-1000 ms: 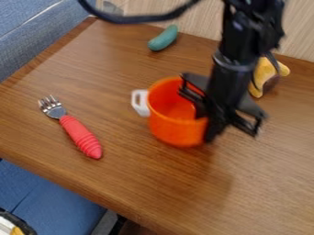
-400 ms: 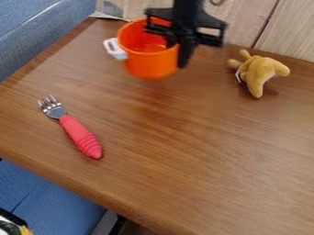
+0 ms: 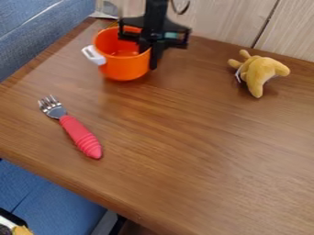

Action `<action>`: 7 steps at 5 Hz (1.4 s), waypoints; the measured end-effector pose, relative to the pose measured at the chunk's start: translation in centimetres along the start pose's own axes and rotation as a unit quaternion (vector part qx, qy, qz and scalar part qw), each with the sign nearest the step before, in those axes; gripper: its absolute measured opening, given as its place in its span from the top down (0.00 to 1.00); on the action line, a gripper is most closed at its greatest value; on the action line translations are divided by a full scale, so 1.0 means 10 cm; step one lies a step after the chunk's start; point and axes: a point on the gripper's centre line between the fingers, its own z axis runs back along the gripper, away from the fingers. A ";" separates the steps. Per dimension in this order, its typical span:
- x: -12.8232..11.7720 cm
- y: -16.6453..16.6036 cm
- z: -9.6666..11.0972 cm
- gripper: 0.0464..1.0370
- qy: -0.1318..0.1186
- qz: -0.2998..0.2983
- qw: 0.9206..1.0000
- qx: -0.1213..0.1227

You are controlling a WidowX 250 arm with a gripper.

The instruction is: Move the orange pot to the left upper side of the table

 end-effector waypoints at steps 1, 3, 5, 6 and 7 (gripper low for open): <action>0.03 0.13 -0.04 0.96 0.004 0.027 1.000 0.008; 0.02 0.14 -0.06 0.76 0.011 0.031 0.999 0.005; 0.00 0.11 -0.05 0.18 0.012 0.024 1.000 -0.001; -0.03 0.06 -0.02 0.02 0.010 0.016 1.000 -0.002; -0.05 0.05 0.09 0.03 -0.003 0.013 1.000 -0.008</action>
